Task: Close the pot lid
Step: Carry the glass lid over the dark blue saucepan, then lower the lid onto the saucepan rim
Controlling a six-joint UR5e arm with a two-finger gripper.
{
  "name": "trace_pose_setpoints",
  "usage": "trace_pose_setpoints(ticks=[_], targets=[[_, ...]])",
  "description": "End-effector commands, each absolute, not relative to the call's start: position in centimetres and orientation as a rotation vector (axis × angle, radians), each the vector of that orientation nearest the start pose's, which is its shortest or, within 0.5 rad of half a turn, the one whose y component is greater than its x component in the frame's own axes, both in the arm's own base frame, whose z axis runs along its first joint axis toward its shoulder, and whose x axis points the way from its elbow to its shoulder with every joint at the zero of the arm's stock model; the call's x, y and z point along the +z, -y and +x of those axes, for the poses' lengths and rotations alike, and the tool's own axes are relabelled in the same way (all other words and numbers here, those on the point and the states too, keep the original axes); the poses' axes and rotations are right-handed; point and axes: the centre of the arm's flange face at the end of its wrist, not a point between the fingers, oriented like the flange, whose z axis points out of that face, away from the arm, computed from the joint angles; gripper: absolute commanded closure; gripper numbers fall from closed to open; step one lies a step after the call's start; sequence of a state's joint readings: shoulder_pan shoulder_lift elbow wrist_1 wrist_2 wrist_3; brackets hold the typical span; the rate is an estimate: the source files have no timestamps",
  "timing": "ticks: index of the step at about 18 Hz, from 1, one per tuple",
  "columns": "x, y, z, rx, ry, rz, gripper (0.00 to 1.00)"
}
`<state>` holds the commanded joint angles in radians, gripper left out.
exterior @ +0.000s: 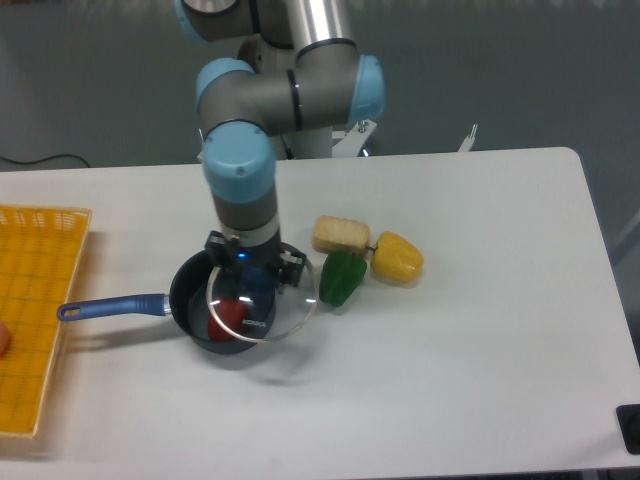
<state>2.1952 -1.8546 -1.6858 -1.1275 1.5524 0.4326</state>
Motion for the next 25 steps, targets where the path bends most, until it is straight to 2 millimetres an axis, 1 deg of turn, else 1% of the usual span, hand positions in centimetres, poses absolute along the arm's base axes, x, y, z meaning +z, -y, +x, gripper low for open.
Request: trace_pose_setpoints(ticks=[2,5,9,11,15,18,21,25], targets=[[32.3,-55.6,-22.5,0.011,0.282,-3.082,0.61],[32.4,-55.6,-21.4,0.011,0.267,-3.083,0.61],[32.1,-55.2,-20.7,0.009,0.261,-3.092,0.61],[31.6,-55.6,-19.2,0.018,0.251,-3.106,0.61],[31.3,-55.6,-18.6,0.028,0.256,-3.116,0.61],[31.0,-56.0,-17.6,0.029,0.256,-3.114,0.61],[30.2,-55.9,-17.4,0.039,0.255,-3.100,0.61],[30.1,-56.0,-17.2,0.044,0.257,-3.096,0.61]])
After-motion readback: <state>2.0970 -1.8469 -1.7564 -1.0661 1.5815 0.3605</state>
